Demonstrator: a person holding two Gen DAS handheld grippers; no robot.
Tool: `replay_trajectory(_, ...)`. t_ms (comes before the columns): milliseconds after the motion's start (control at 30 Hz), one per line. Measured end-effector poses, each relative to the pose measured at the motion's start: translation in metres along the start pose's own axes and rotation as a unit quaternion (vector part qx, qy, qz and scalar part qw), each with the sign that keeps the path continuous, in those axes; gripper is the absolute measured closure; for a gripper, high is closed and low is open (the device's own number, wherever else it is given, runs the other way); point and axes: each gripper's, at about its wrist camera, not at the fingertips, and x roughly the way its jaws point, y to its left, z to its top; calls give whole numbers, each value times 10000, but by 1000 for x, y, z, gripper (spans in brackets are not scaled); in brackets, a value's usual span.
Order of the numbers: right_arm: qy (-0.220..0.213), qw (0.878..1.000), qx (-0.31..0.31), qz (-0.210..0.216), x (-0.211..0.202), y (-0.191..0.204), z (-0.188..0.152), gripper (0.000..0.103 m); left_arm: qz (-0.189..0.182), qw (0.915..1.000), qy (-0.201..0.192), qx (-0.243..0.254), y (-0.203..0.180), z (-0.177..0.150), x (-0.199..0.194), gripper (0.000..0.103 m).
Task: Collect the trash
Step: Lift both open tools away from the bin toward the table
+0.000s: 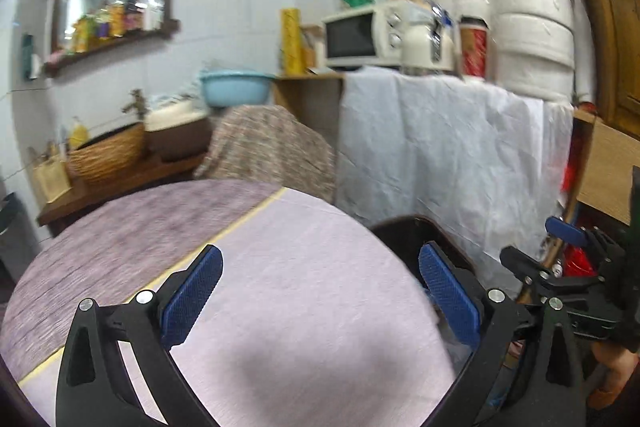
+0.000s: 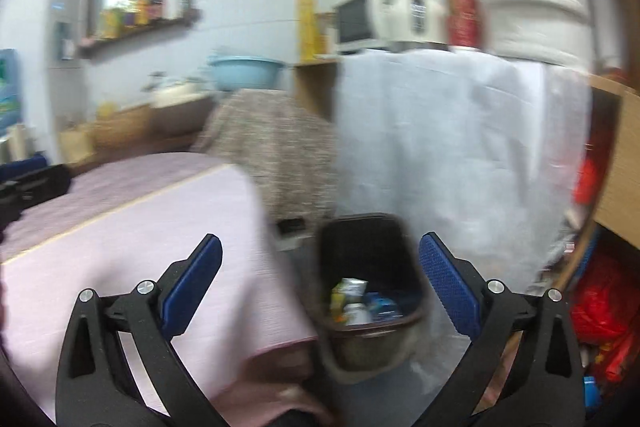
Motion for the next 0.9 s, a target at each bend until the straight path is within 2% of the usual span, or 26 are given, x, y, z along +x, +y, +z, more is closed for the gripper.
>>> replay_trajectory(100, -58, 9982, -105, 587, -20, 31, -7, 6, 419, 9989, -157, -161, 12, -14, -26, 5)
replay_trajectory(200, -116, 9949, -183, 981, -34, 52, -12, 6, 737, 9956, -299, -501, 27, -26, -49, 5)
replay_trajectory(367, -525, 9909, -569, 1103, -69, 88, -24, 6, 1212, 9874, -423, -921, 45, -41, -82, 5)
replay_trajectory(467, -737, 9873, -738, 1199, -87, 103, -29, 6, 1359, 9846, -476, -989, 47, -51, -97, 5)
replay_trajectory(667, -914, 9828, -842, 1366, -108, 117, -33, 6, 1693, 9782, -618, -1035, 45, -64, -125, 5)
replay_trajectory(900, -953, 9803, -877, 1492, -120, 121, -36, 6, 1913, 9716, -660, -1224, 54, -76, -137, 5)
